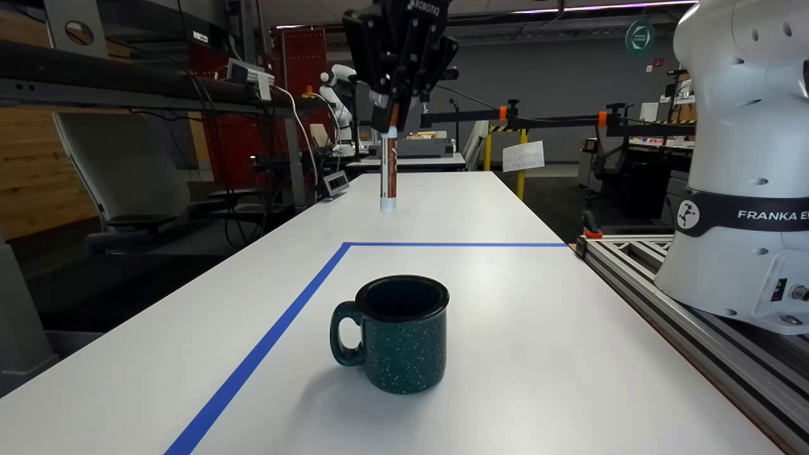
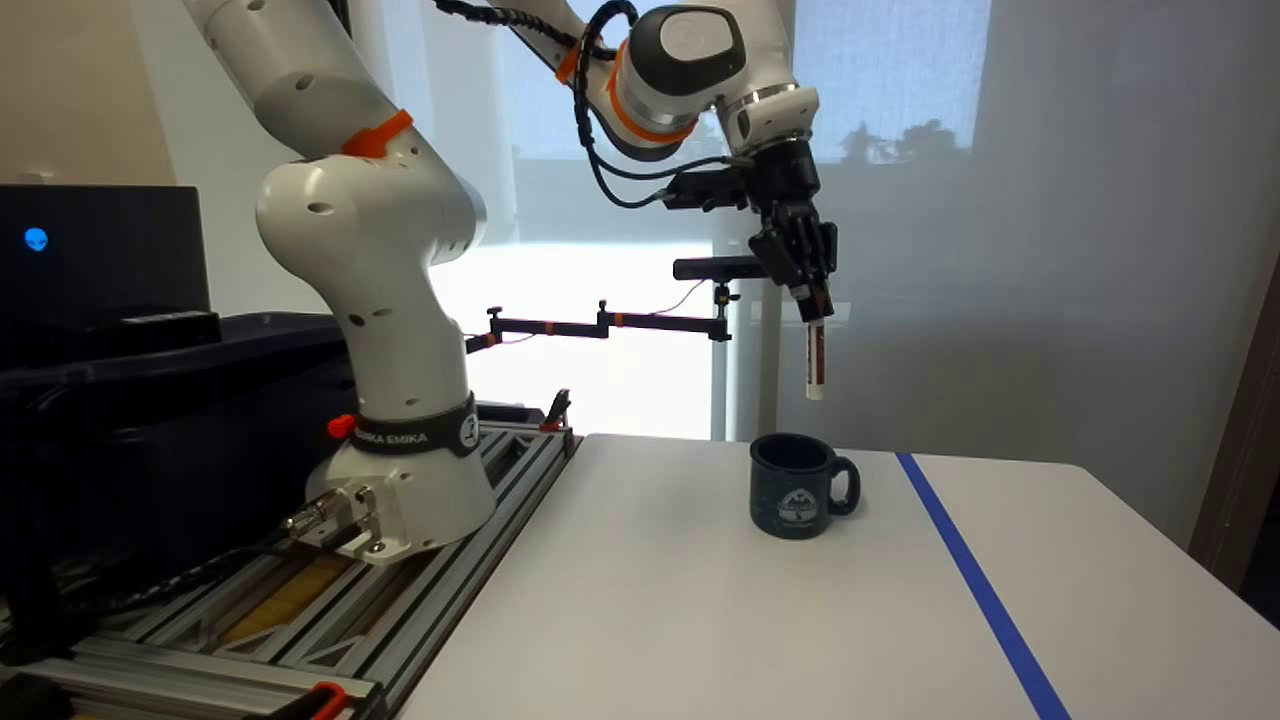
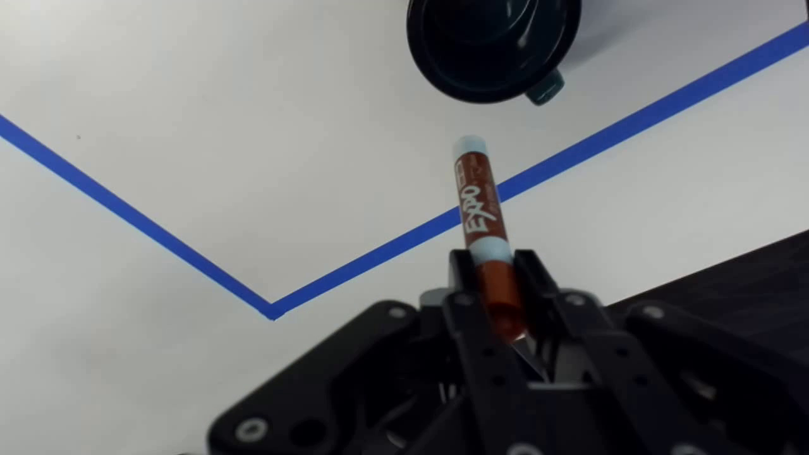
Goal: Put the red marker upright on the table.
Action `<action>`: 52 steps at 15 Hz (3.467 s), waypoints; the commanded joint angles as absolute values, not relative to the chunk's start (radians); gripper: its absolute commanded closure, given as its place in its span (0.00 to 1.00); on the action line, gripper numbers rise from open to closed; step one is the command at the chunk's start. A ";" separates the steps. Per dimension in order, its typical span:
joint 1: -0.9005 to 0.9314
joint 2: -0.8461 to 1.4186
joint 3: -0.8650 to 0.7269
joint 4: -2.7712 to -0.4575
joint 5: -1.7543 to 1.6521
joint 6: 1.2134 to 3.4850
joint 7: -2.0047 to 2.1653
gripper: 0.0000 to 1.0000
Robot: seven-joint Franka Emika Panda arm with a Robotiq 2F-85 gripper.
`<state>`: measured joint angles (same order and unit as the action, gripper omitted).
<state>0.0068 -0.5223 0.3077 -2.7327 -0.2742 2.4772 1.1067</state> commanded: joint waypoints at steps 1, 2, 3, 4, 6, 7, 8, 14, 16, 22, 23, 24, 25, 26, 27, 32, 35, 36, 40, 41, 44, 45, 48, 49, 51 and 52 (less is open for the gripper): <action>-0.049 -0.597 0.318 -2.774 -0.311 2.482 1.127 0.95; -0.074 -0.571 0.326 -2.752 -0.320 2.489 1.139 0.95; -0.089 -0.554 0.325 -2.746 -0.323 2.500 1.145 0.95; -0.105 -0.538 0.324 -2.747 -0.325 2.514 1.155 0.95; -0.142 -0.508 0.333 -2.748 -0.340 2.544 1.183 0.95; -0.158 -0.488 0.333 -2.748 -0.347 2.566 1.197 0.95; -0.172 -0.465 0.333 -2.749 -0.353 2.589 1.210 0.95; -0.221 -0.312 0.329 -2.754 -0.410 2.698 1.301 0.95; -0.234 -0.263 0.324 -2.754 -0.459 2.733 1.338 0.95; -0.287 -0.147 0.318 -2.754 -0.609 2.823 1.432 0.95; -0.294 -0.132 0.315 -2.754 -0.635 2.833 1.444 0.95; -0.301 -0.117 0.312 -2.754 -0.660 2.846 1.457 0.95; -0.307 -0.103 0.308 -2.754 -0.682 2.856 1.466 0.95; -0.312 -0.088 0.305 -2.754 -0.704 2.867 1.475 0.95; -0.318 -0.075 0.302 -2.754 -0.729 2.877 1.486 0.95; -0.338 -0.025 0.287 -2.754 -0.841 2.911 1.534 0.95; -0.341 -0.011 0.280 -2.753 -0.898 2.933 1.562 0.95; -0.341 -0.008 0.277 -2.753 -0.912 2.941 1.568 0.95; -0.341 0.000 0.269 -2.752 -0.969 2.955 1.601 0.95; -0.340 -0.001 0.268 -2.752 -0.979 2.954 1.607 0.95; -0.339 -0.005 0.265 -2.751 -1.016 2.957 1.638 0.54; -0.339 -0.006 0.265 -2.751 -1.026 2.958 1.645 0.48; -0.337 -0.007 0.264 -2.750 -1.045 2.964 1.664 0.26; -0.335 -0.007 0.266 -2.750 -1.039 2.964 1.665 0.17; -0.331 -0.010 0.269 -2.749 -1.026 2.964 1.664 0.04; -0.329 -0.010 0.270 -2.749 -1.016 2.967 1.659 0.00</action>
<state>-0.3311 -0.0029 0.2684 -2.7489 -0.9987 2.9451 1.6281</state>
